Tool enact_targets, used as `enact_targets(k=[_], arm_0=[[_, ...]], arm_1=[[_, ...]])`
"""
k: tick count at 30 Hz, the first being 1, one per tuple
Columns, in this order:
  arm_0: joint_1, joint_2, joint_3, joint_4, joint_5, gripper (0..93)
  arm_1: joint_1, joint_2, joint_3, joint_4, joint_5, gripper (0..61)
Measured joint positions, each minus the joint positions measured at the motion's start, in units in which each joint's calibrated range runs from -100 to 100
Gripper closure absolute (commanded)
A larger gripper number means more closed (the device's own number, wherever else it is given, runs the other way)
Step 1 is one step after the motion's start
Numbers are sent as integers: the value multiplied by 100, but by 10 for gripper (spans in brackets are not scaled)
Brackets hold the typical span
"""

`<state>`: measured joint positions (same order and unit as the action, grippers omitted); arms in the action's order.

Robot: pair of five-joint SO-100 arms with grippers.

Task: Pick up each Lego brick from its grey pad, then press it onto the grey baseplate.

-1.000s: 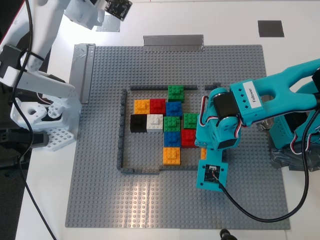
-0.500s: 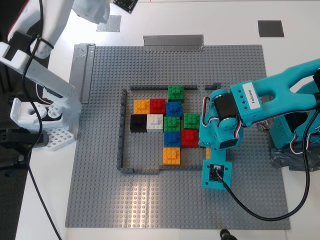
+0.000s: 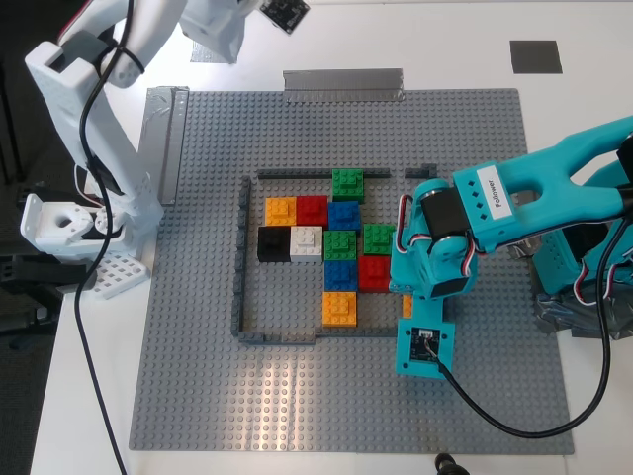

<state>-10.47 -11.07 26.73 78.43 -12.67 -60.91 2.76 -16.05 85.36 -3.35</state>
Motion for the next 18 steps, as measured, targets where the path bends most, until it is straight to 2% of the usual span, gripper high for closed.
enact_targets(k=[5, 12, 18], arm_0=[[0, 0, 29, 0, -5, 927], [0, 0, 351, -217, 5, 927], [0, 0, 429, -287, 5, 927]], arm_1=[[18, 78, 0, -442, 112, 613], [-36, 78, 0, -748, 914, 613], [-218, -397, 812, -1183, 772, 613]])
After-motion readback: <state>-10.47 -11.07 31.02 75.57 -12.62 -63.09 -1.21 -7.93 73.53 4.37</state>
